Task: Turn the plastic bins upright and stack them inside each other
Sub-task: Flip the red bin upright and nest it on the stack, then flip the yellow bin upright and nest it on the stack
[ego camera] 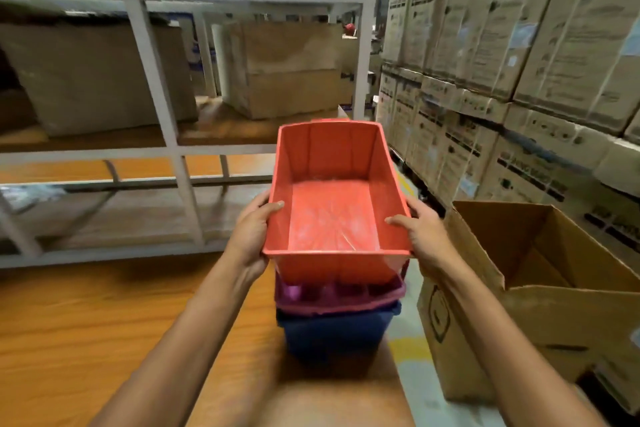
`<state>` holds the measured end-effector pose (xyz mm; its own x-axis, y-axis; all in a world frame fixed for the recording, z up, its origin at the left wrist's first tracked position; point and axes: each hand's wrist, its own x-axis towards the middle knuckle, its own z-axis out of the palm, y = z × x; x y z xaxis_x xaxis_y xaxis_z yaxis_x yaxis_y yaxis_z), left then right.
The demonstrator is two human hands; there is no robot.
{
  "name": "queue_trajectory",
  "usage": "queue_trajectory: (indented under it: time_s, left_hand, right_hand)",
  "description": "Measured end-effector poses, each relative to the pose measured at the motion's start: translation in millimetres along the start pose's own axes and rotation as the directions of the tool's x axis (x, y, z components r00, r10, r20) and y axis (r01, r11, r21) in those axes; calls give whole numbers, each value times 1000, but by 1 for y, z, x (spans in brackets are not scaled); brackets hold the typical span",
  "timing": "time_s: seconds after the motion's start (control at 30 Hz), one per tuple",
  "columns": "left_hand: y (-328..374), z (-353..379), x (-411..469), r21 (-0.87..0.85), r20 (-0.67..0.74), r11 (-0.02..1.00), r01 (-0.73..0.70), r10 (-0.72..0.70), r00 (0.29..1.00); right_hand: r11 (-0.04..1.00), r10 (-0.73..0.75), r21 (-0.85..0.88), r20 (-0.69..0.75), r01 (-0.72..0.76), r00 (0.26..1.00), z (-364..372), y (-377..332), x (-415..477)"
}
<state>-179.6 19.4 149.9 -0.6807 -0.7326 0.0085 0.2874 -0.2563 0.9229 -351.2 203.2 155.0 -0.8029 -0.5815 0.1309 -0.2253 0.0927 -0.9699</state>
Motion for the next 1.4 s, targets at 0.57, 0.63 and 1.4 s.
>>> queue_trajectory:
  time_s: [0.57, 0.63, 1.4]
  left_hand:
    - [-24, -6, 23, 875, -120, 484, 27, 162, 979]
    - [-26, 0, 36, 956, 14, 288, -57, 150, 989]
    - [-83, -59, -166, 917, -210, 398, -8, 502, 839]
  right_hand:
    - [717, -86, -664, 214, 210, 973, 9, 20, 39]
    - [630, -56, -725, 315, 278, 947, 19, 29, 56]
    - [869, -466, -30, 287, 494, 837, 97, 74, -133]
